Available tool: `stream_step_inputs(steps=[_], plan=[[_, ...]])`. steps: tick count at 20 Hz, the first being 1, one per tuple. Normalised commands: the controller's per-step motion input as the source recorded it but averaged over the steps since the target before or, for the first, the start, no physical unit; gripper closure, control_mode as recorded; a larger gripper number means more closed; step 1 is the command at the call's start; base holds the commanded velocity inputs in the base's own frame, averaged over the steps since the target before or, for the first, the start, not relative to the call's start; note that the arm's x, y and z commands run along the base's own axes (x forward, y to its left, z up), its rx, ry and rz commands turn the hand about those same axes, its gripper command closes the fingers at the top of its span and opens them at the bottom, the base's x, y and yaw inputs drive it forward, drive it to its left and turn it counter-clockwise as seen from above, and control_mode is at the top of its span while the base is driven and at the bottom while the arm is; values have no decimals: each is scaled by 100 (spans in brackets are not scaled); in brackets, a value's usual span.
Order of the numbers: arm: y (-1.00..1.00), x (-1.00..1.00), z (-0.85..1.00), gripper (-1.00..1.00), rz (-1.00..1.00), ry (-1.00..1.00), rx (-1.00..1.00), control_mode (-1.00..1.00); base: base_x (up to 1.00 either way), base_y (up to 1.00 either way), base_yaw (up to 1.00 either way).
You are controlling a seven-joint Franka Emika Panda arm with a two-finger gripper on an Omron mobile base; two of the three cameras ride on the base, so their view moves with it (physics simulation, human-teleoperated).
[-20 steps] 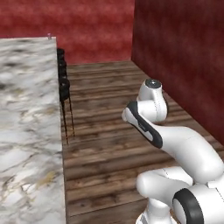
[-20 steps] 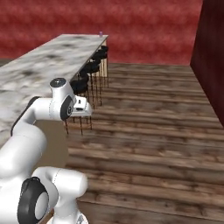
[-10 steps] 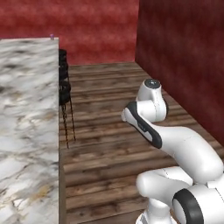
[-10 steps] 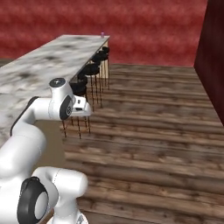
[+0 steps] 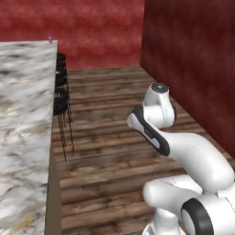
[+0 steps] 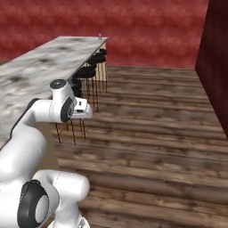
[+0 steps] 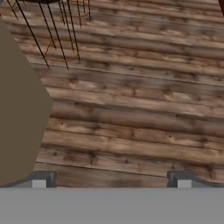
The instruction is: Four empty soda cans are scattered around the kitchen. Gather all the cans and cluster them next to the stove for recycling.
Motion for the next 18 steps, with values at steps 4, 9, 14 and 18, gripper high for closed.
stream_step_inputs(steps=[4, 9, 14, 18], plan=[[0, 0, 0, -100, 0, 0, 0, 100, 43, -37, 0], [0, 0, 0, -100, 0, 0, 0, 100, 51, -30, 4], [0, 0, 0, -100, 0, 0, 0, 100, 52, -29, 3], [0, 0, 0, -100, 0, 0, 0, 100, 53, -30, 2]])
